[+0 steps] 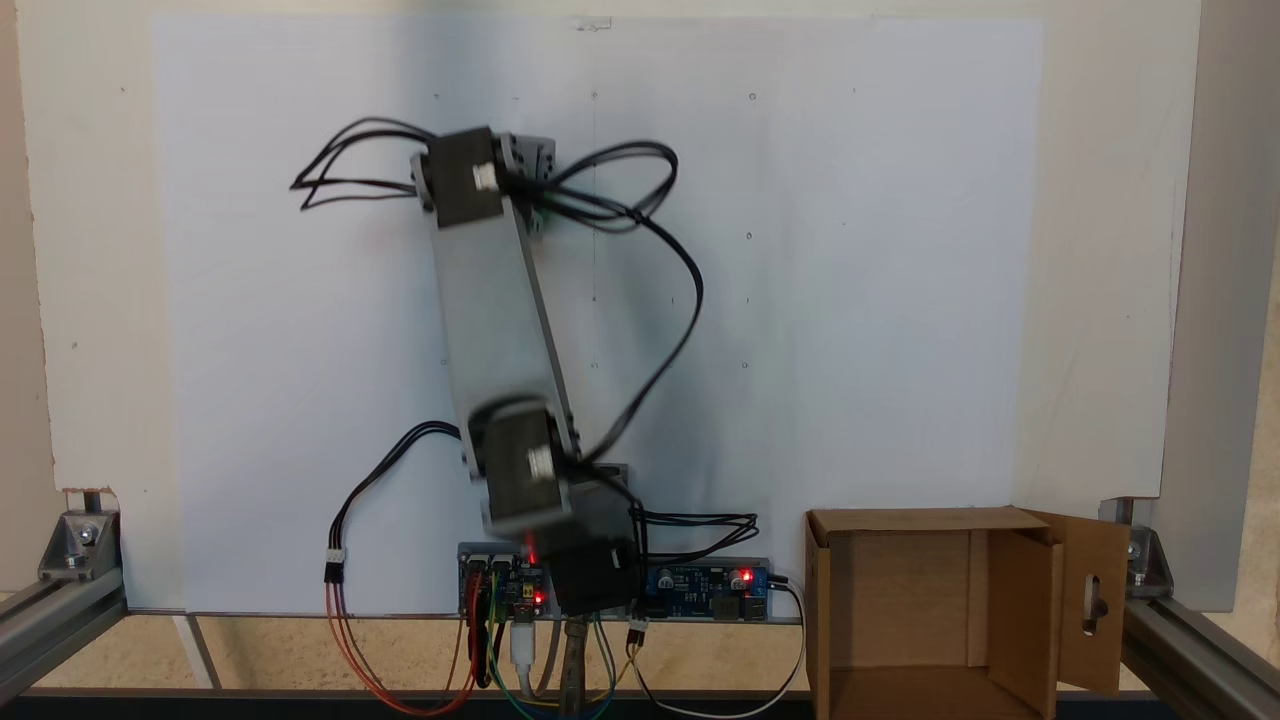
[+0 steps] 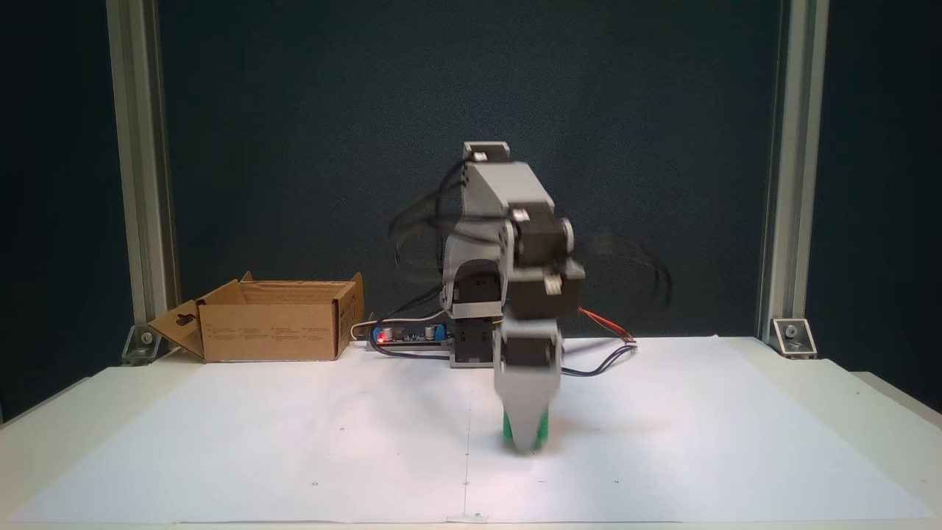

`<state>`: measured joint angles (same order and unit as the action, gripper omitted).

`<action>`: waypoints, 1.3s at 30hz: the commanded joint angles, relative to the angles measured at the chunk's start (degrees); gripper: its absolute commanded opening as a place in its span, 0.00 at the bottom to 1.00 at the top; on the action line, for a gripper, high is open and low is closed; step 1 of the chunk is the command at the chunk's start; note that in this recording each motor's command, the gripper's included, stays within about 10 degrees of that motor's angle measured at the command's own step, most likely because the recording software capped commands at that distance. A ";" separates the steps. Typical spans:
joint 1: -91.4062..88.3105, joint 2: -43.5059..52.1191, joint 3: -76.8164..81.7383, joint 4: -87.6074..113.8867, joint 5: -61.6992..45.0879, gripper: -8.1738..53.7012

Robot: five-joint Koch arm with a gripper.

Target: Grasp a green dice and put it in the bin.

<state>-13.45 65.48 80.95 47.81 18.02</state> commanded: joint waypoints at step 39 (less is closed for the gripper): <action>108.37 31.20 -7.47 6.15 -39.11 0.32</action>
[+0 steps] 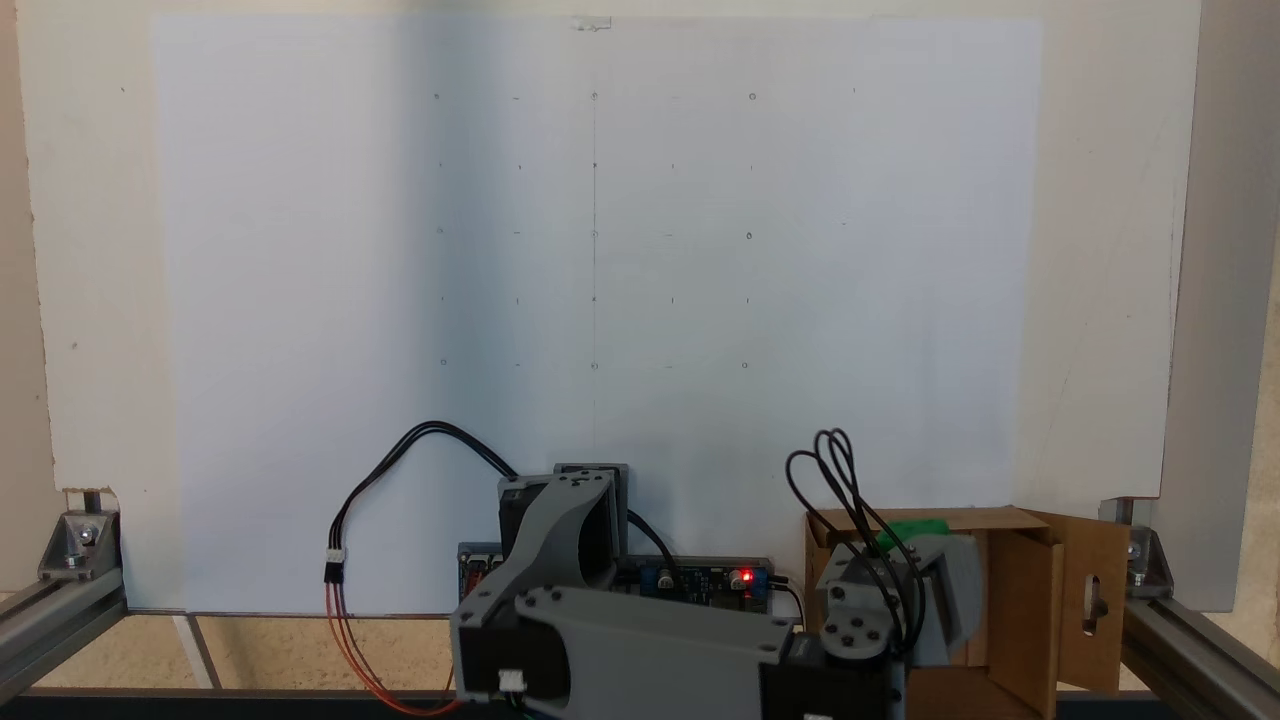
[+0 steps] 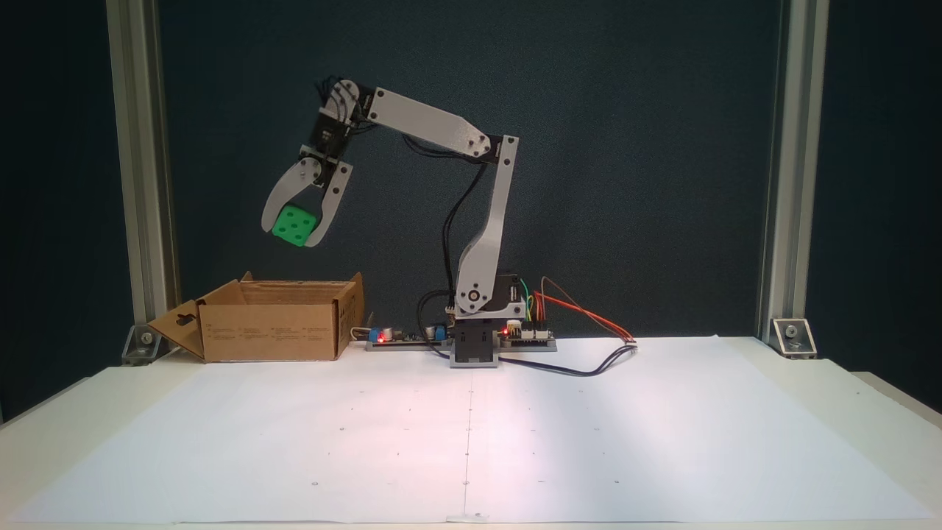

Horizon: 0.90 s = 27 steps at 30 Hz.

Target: Grasp a green dice and put it in the bin.

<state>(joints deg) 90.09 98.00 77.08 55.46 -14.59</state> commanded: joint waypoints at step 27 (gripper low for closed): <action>16.17 -16.96 -2.20 -6.86 -15.56 0.61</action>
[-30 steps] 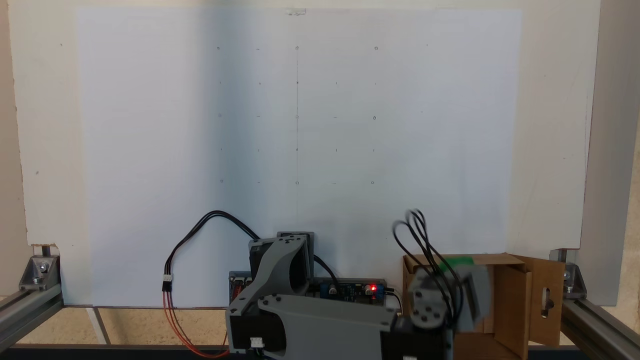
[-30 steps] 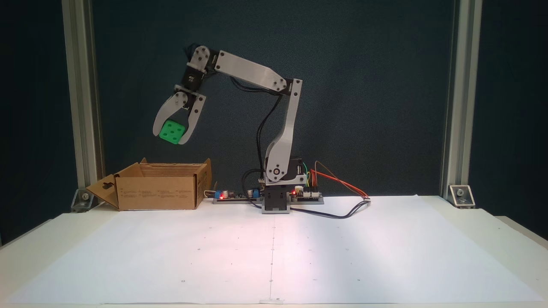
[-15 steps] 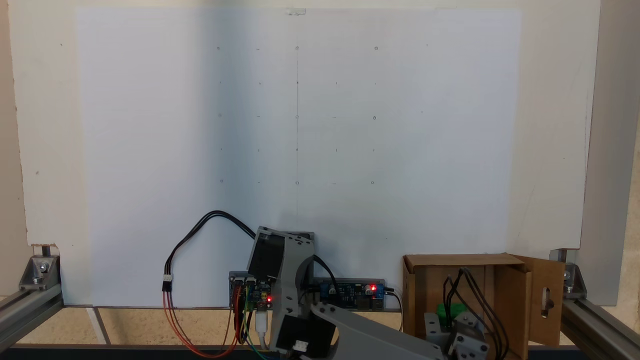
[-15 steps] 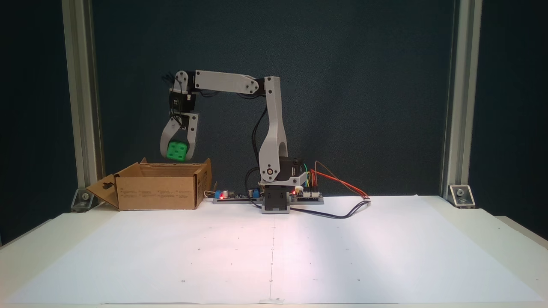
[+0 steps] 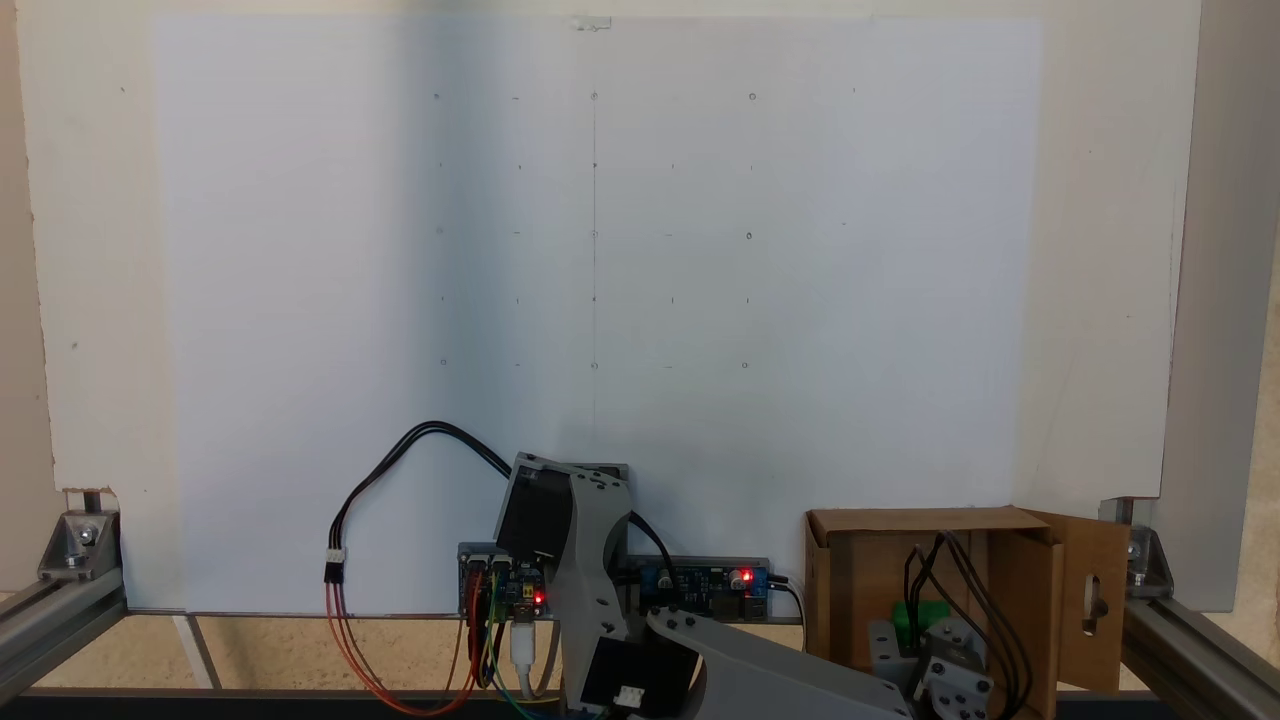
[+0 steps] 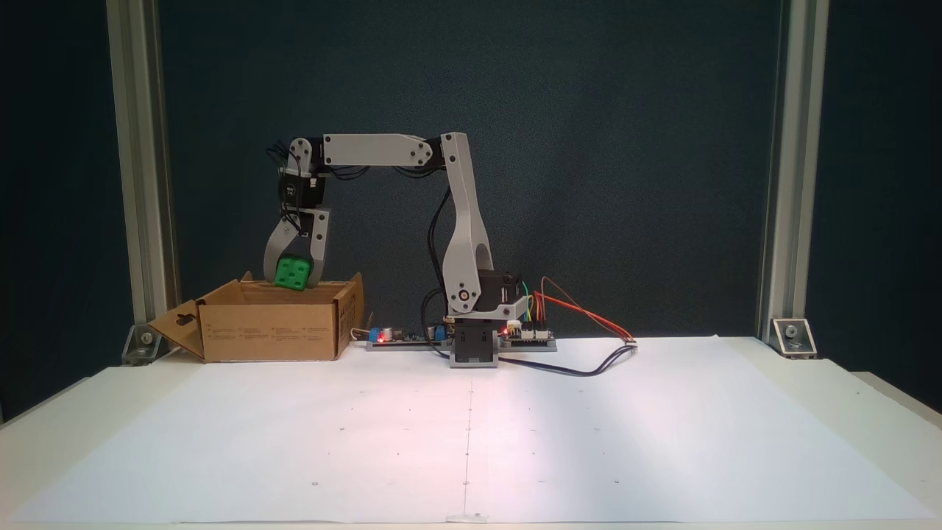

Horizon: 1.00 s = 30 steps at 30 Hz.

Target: Grasp a green dice and put it in the bin.

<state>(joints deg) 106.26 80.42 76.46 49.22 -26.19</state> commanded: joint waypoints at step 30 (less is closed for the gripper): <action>-76.97 31.99 10.37 -10.20 30.94 0.84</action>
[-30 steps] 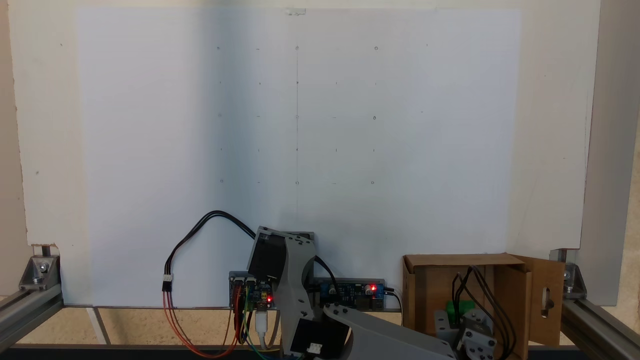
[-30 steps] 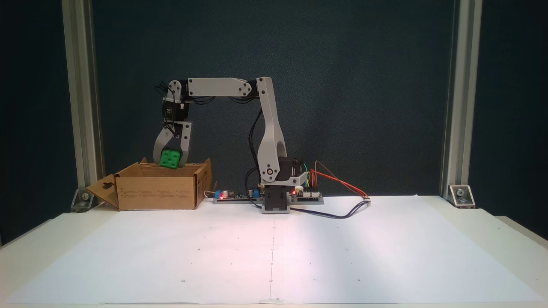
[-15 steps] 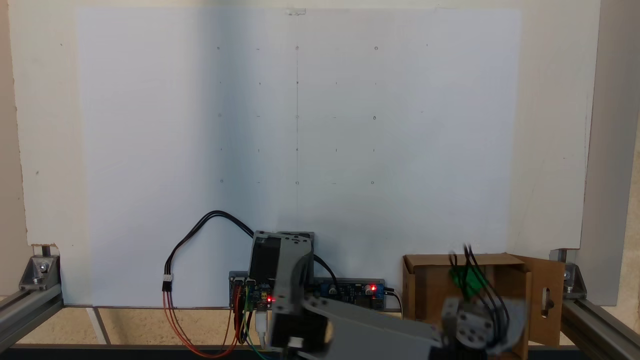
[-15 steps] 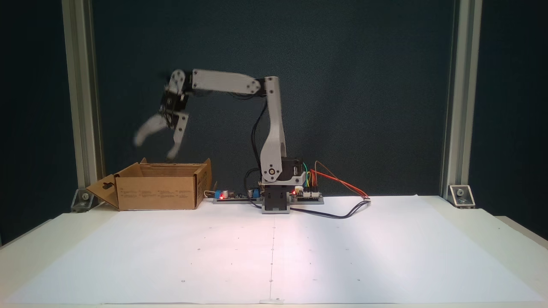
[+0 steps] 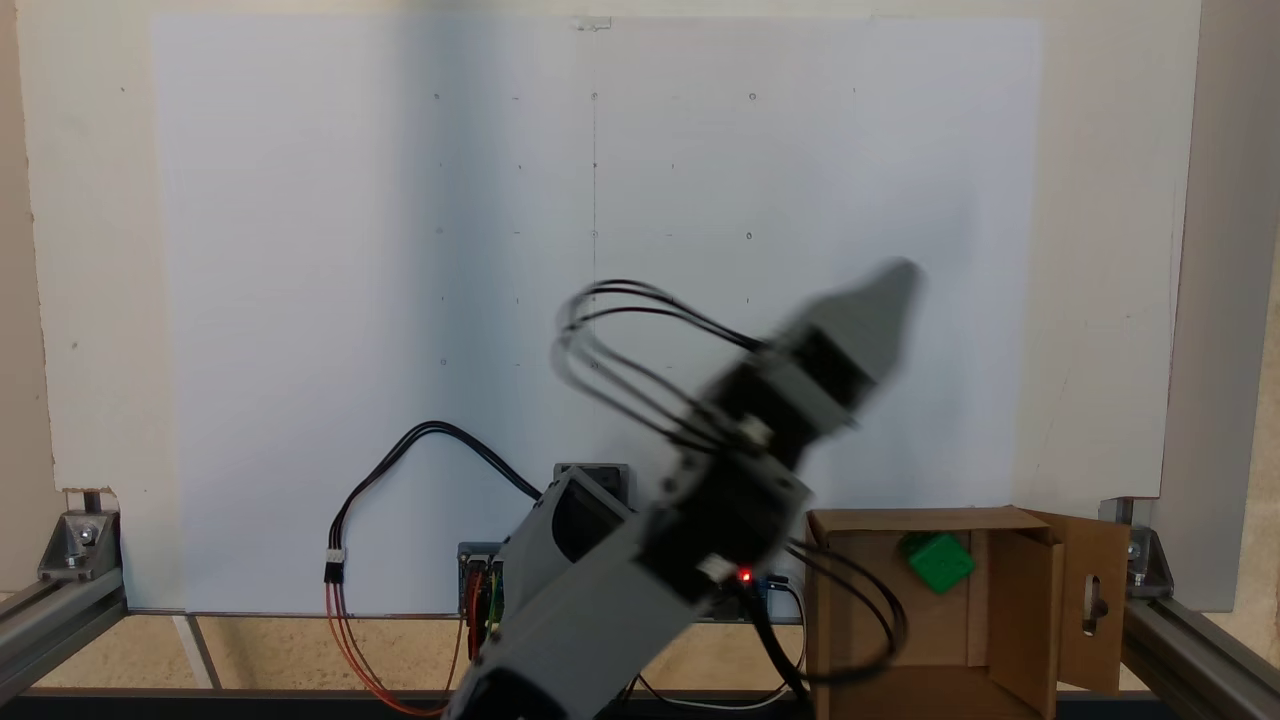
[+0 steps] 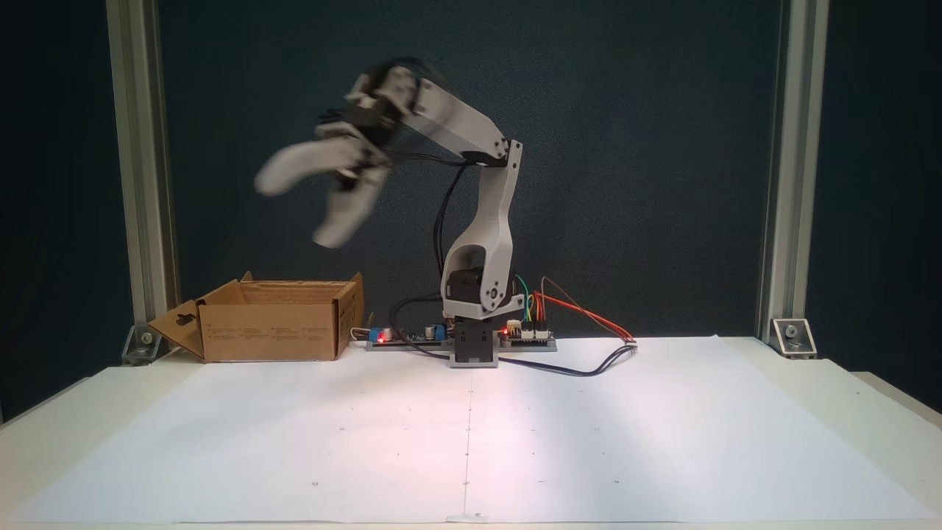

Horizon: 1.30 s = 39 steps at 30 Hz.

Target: Grasp a green dice and put it in the bin.

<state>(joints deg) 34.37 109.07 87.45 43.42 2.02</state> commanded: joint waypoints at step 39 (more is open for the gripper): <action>-35.68 26.98 56.51 -89.89 2.37 0.84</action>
<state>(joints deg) -0.97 129.55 144.76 -39.46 3.25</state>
